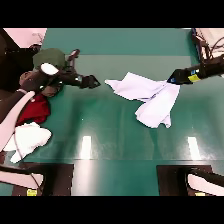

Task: Fold the shirts.

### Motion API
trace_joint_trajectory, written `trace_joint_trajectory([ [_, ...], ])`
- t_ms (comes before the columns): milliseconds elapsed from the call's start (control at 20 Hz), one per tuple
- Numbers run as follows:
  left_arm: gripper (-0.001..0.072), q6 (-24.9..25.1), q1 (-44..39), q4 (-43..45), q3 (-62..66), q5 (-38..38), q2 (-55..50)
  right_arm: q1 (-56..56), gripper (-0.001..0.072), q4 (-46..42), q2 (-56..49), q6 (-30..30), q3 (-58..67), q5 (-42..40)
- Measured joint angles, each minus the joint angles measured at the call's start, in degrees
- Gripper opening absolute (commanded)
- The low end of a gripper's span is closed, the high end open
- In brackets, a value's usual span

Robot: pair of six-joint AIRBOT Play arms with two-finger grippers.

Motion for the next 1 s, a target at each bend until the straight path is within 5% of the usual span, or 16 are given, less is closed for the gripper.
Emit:
trace_joint_trajectory([
  [500, 0.0561, 2.73, -8.39, 1.90, 17.55, -4.63, -16.39, -1.95, 0.0413, -0.44, 9.79, 0.96, -12.83, -3.48],
  [700, 0.0387, 2.71, -10.36, 3.48, 18.36, -5.16, -17.64, -1.97, 0.0413, -0.42, 10.21, 1.38, -13.40, -3.74],
  [850, 0.0027, 1.68, -10.71, 3.98, 18.58, -3.80, -17.94, -1.97, 0.0412, -0.42, 10.32, 1.70, -13.53, -3.82],
  [1000, 0.0025, 0.57, -10.58, 4.44, 18.82, -3.78, -17.90, -1.97, 0.0412, -0.42, 10.38, 1.90, -13.60, -3.82],
])
